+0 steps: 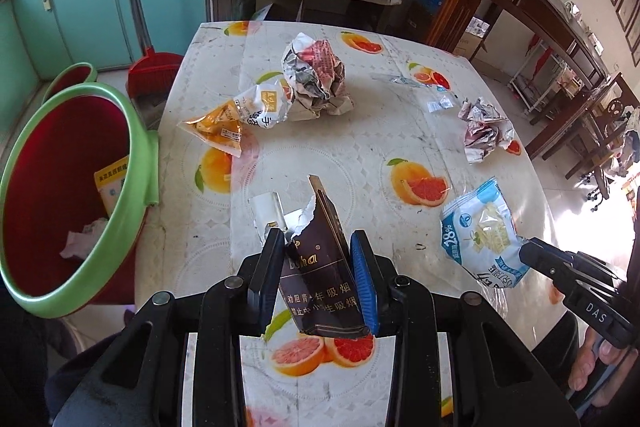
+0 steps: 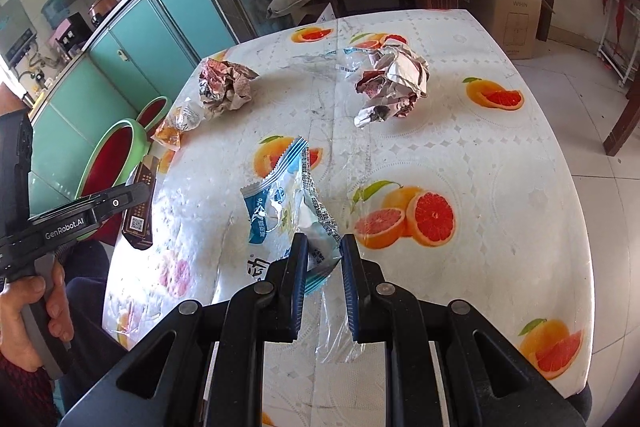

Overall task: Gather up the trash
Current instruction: 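Carry the brown box and snack bag over the red bucket, then open both grippers to drop the box and bag into the bucket, then grasp the orange-white snack wrapper with the left gripper while right grasps a crumpled paper wad, then carry the wrapper and paper wad over the red bucket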

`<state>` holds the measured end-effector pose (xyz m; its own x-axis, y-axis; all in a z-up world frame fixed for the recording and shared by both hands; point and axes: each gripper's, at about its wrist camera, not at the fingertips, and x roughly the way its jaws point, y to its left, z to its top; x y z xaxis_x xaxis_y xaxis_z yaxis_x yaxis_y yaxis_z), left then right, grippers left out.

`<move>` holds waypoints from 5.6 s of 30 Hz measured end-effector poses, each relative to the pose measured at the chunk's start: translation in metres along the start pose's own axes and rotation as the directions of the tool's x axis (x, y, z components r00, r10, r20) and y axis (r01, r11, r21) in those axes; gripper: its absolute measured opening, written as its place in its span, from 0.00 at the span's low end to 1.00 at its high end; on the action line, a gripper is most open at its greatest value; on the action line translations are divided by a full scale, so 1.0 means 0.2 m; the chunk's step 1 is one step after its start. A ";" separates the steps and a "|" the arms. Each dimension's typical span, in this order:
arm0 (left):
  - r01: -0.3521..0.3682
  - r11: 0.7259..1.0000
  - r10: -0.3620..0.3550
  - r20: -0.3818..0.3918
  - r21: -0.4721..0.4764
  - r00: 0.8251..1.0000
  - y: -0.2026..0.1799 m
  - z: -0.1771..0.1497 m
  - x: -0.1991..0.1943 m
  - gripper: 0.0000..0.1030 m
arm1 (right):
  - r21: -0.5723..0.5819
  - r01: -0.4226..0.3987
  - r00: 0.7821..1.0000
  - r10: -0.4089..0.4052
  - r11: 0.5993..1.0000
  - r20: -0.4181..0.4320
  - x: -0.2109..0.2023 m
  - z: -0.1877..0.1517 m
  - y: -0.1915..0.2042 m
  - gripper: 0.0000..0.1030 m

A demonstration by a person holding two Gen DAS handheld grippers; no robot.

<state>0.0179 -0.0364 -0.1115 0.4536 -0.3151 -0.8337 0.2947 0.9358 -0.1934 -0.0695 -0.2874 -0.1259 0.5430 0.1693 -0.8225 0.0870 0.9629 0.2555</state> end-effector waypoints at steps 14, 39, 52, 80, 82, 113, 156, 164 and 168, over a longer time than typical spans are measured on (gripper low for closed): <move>0.001 0.997 0.003 0.050 -0.082 0.999 0.18 0.05 -0.05 0.32 | -0.069 0.007 0.998 -0.002 0.998 0.063 -0.08 0.15 0.15 0.14; -0.107 0.976 0.125 0.086 -0.192 0.988 0.62 0.08 -0.17 0.33 | -0.215 -0.123 0.990 0.135 0.969 0.040 0.10 0.33 0.70 0.14; -0.158 0.968 0.184 0.121 -0.194 0.976 0.80 0.12 -0.28 0.34 | -0.302 -0.176 0.976 0.205 0.937 0.068 0.10 0.47 1.09 0.14; -0.230 0.915 0.253 0.025 -0.331 0.967 1.19 0.05 -0.12 0.78 | -0.395 -0.210 0.977 0.201 0.894 -0.064 0.64 0.51 1.60 0.42; -0.230 0.914 0.254 0.030 -0.333 0.967 1.19 0.05 -0.14 0.78 | -0.382 -0.207 0.978 0.201 0.901 -0.056 0.63 0.50 1.57 0.48; -0.116 0.993 0.114 0.082 0.022 0.990 0.31 0.22 0.05 0.80 | -0.064 0.144 0.983 -0.135 0.987 0.126 0.12 0.41 0.17 0.49; -0.061 0.993 0.067 -0.056 0.103 0.996 0.11 0.30 0.26 0.14 | 0.095 0.074 0.991 -0.084 0.993 0.104 0.13 0.52 -0.14 0.07; -0.050 0.994 0.054 -0.045 0.096 0.997 0.07 0.27 0.19 0.15 | 0.058 0.066 0.988 -0.073 0.996 0.135 0.02 0.46 -0.03 0.07; -0.052 0.994 0.055 -0.030 0.092 0.998 0.06 0.26 0.13 0.15 | 0.034 0.055 0.986 -0.060 0.998 0.155 -0.03 0.45 0.04 0.07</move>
<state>0.0772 -0.0423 -0.1075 0.4439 -0.2584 -0.8580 0.3468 0.9324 -0.1014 0.0030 -0.2994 -0.0736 0.6595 0.0769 -0.7478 0.1454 0.9629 0.2273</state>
